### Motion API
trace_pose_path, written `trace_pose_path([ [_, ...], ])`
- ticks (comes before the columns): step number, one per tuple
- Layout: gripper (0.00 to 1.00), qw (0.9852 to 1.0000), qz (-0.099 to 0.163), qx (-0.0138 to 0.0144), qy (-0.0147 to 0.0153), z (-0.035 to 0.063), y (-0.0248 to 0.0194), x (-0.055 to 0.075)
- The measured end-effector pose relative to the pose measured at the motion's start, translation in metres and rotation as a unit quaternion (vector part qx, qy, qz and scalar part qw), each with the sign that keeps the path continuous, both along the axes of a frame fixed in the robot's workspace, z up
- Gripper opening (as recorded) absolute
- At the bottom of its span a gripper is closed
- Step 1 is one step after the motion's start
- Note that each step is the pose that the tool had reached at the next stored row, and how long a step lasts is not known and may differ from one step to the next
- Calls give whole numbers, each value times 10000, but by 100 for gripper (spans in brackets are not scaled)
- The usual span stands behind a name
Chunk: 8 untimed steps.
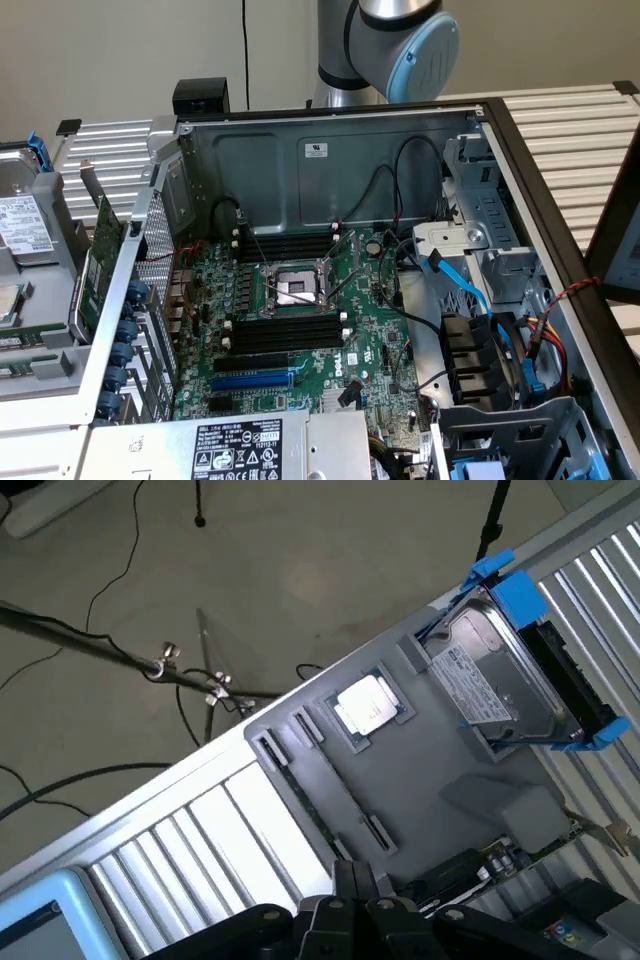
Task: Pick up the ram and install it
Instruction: 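Pick up the ram and move it above insertion slot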
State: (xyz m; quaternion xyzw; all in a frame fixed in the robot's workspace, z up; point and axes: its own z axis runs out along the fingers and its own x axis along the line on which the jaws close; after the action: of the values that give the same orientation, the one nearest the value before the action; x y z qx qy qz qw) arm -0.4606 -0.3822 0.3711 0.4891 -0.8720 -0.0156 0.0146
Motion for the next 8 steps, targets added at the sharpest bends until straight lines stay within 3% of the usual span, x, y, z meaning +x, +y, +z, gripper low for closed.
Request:
trace_pose_path([
  [4,10,9993,363,0,0,-2,0,0],
  [8,10,9974,727,0,0,-5,0,0],
])
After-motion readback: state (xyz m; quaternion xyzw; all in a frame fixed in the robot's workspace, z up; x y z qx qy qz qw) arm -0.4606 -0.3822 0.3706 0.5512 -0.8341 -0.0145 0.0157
